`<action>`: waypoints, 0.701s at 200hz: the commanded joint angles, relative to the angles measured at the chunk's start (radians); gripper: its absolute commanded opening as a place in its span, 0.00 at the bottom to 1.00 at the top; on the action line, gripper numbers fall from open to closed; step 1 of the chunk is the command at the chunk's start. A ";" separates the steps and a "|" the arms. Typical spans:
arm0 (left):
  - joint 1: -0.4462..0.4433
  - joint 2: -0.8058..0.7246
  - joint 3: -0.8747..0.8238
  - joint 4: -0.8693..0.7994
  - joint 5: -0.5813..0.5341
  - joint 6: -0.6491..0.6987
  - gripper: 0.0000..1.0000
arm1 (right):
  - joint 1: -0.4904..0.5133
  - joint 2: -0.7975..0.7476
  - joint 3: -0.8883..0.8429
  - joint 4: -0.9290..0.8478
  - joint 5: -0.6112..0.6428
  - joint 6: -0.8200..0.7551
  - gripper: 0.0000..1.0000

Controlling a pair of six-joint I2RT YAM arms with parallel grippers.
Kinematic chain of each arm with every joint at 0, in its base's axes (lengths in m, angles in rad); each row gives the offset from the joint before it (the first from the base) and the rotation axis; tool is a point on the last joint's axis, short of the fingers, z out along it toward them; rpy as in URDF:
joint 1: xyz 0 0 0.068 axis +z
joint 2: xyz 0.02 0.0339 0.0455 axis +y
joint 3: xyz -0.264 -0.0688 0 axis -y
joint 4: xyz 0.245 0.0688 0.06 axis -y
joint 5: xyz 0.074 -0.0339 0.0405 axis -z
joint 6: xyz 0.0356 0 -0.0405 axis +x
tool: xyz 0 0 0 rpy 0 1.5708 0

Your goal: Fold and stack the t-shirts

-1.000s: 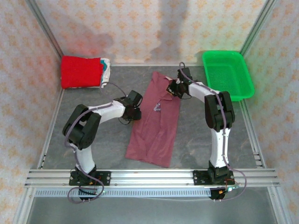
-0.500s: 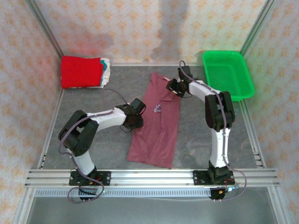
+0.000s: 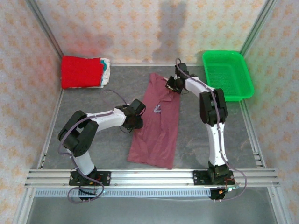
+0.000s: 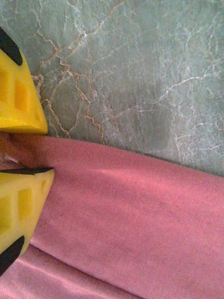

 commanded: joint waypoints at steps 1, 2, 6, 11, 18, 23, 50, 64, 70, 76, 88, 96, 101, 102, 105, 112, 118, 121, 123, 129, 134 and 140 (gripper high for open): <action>-0.010 0.033 -0.049 -0.089 -0.001 -0.016 0.26 | 0.004 -0.024 0.020 -0.019 0.005 -0.009 0.06; -0.010 0.033 -0.049 -0.089 -0.001 -0.017 0.26 | 0.003 -0.026 0.018 -0.019 0.006 -0.010 0.05; -0.010 0.035 -0.049 -0.088 -0.001 -0.017 0.26 | 0.004 -0.036 0.011 -0.019 0.009 -0.007 0.03; -0.010 0.037 -0.049 -0.085 0.001 -0.018 0.26 | 0.005 -0.051 -0.001 -0.019 0.012 -0.005 0.01; -0.010 0.039 -0.050 -0.083 -0.001 -0.020 0.26 | 0.004 -0.075 -0.017 -0.021 0.022 -0.001 0.00; -0.010 0.041 -0.050 -0.084 -0.004 -0.021 0.26 | 0.003 -0.093 -0.033 -0.020 0.031 0.002 0.00; -0.010 0.050 -0.044 -0.080 -0.009 -0.028 0.26 | 0.003 -0.176 -0.101 -0.022 0.029 0.029 0.00; -0.011 0.058 -0.040 -0.081 -0.011 -0.028 0.26 | -0.001 -0.203 -0.124 -0.023 0.009 0.051 0.00; -0.010 0.062 -0.036 -0.085 -0.011 -0.028 0.26 | -0.003 -0.213 -0.136 -0.020 -0.001 0.063 0.00; -0.009 0.065 -0.033 -0.086 -0.012 -0.026 0.26 | -0.005 -0.225 -0.152 -0.010 -0.007 0.072 0.00; -0.010 0.067 -0.034 -0.086 -0.014 -0.028 0.26 | -0.006 -0.245 -0.179 0.009 -0.005 0.086 0.00; -0.010 0.067 -0.036 -0.085 -0.014 -0.029 0.26 | -0.008 -0.254 -0.188 0.013 -0.002 0.088 0.00; -0.010 0.069 -0.036 -0.084 -0.015 -0.030 0.26 | -0.009 -0.256 -0.193 0.012 0.001 0.091 0.00; -0.010 0.068 -0.036 -0.084 -0.015 -0.031 0.26 | -0.009 -0.257 -0.194 0.011 0.001 0.092 0.00; -0.010 0.069 -0.037 -0.086 -0.015 -0.031 0.26 | -0.010 -0.258 -0.196 0.010 0.003 0.095 0.00; -0.010 0.068 -0.037 -0.088 -0.016 -0.031 0.26 | -0.015 -0.263 -0.206 0.014 0.001 0.103 0.00; -0.010 0.067 -0.037 -0.089 -0.018 -0.031 0.26 | -0.017 -0.271 -0.222 0.030 0.001 0.110 0.00; -0.010 0.068 -0.038 -0.089 -0.017 -0.032 0.26 | -0.018 -0.274 -0.230 0.037 0.004 0.114 0.00; -0.010 0.067 -0.039 -0.089 -0.018 -0.032 0.26 | -0.019 -0.275 -0.233 0.041 0.008 0.117 0.00; -0.010 0.066 -0.039 -0.089 -0.018 -0.032 0.26 | -0.021 -0.276 -0.243 0.039 0.029 0.125 0.00; -0.010 0.065 -0.038 -0.091 -0.020 -0.032 0.26 | -0.025 -0.272 -0.244 0.030 0.041 0.129 0.00; -0.010 0.064 -0.039 -0.094 -0.023 -0.034 0.26 | -0.030 -0.264 -0.244 0.011 0.054 0.131 0.00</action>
